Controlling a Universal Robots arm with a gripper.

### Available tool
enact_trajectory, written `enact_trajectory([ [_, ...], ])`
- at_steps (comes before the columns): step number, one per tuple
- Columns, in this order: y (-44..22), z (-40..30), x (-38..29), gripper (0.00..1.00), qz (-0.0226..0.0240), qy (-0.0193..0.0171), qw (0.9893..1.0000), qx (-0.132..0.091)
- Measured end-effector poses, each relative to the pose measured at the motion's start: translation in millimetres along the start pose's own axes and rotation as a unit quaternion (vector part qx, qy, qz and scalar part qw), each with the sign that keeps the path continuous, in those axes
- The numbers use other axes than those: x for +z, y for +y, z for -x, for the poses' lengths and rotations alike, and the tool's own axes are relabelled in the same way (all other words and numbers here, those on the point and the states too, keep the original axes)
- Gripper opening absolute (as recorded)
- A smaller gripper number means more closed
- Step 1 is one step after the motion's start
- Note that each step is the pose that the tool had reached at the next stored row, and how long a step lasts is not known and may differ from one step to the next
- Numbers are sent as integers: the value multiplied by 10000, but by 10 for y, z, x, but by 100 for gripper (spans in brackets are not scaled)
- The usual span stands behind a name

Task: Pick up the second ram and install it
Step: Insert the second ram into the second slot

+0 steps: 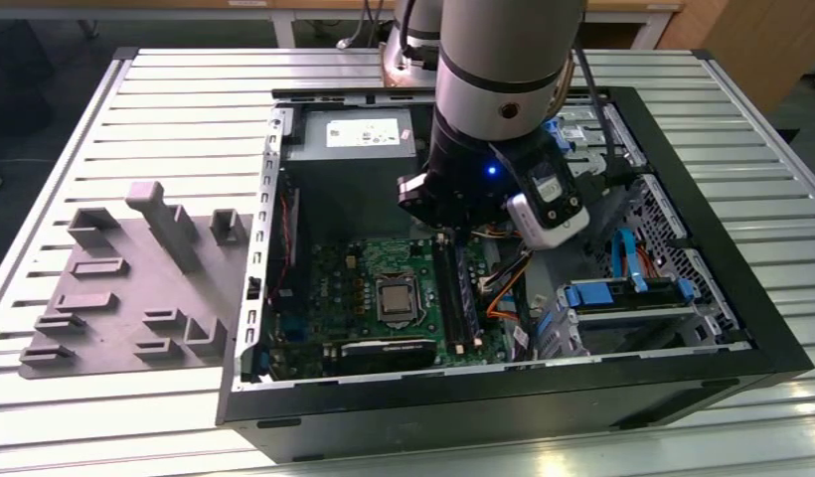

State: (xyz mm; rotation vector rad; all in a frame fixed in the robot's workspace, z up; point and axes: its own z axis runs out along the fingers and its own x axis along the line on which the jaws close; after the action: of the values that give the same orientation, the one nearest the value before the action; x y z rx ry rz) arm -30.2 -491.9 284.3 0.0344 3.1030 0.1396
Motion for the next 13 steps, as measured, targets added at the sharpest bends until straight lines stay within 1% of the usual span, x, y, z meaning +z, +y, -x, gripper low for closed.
enact_trajectory([
  [13, -21, -1, 46, 11, 0, 0, 10000, 0],
])
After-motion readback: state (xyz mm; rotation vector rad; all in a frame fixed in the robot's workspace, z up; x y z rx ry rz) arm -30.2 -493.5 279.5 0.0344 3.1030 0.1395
